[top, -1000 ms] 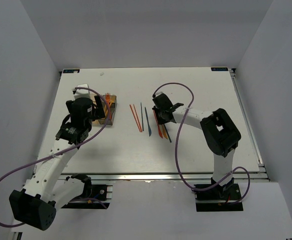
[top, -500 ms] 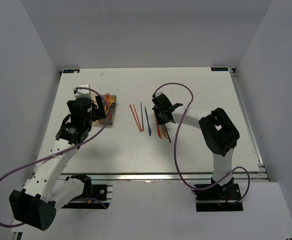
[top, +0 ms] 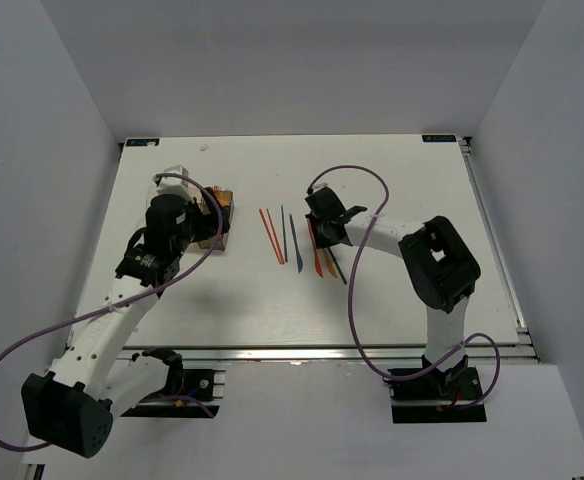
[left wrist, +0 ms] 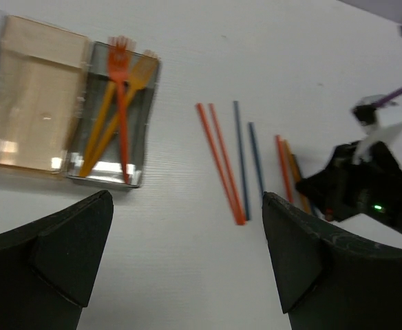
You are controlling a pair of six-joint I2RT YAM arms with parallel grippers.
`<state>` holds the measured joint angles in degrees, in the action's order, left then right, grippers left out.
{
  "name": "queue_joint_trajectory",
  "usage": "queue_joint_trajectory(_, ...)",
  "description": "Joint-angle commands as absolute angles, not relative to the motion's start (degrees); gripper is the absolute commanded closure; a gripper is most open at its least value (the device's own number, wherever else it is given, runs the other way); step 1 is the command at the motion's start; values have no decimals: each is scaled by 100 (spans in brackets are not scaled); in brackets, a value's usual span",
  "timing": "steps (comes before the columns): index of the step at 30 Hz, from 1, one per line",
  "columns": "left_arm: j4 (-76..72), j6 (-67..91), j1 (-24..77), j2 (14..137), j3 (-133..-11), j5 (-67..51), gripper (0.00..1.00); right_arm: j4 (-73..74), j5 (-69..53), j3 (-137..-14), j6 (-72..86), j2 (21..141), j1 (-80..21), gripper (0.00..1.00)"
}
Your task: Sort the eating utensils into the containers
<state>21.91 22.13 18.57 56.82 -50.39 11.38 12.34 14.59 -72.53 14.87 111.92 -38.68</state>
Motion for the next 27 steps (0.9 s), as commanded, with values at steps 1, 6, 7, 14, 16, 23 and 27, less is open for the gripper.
queue_joint_trajectory(1, 919, 3294, 1872, 5774, -4721, -374, 2, 1318, 1450, -7321, 1608, 10585, -3850, 100)
queue_joint_trajectory(6, -866, 4497, 1959, 6336, -4289, -1545, 2, 1083, 916, -7129, 1802, 9644, -3858, 100)
queue_joint_trajectory(7, -1001, 4596, 2003, 6546, -4280, -1599, 2, 977, 697, -7050, 1828, 9520, -3850, 100)
queue_joint_trajectory(14, -1828, 5133, 2364, 7109, -4456, -1934, 4, -342, -1141, -6074, 2372, 8500, -3893, 100)
queue_joint_trajectory(16, -1802, 5115, 2452, 7189, -4553, -1942, 7, -579, -1265, -5968, 2505, 8262, -3999, 100)
queue_joint_trajectory(23, -1820, 5098, 2575, 7426, -4544, -2030, 14, -378, -1081, -6345, 2496, 8253, -4332, 100)
queue_joint_trajectory(27, -1749, 5045, 2584, 7558, -4553, -2065, 31, -378, -1037, -6477, 2470, 8323, -4491, 100)
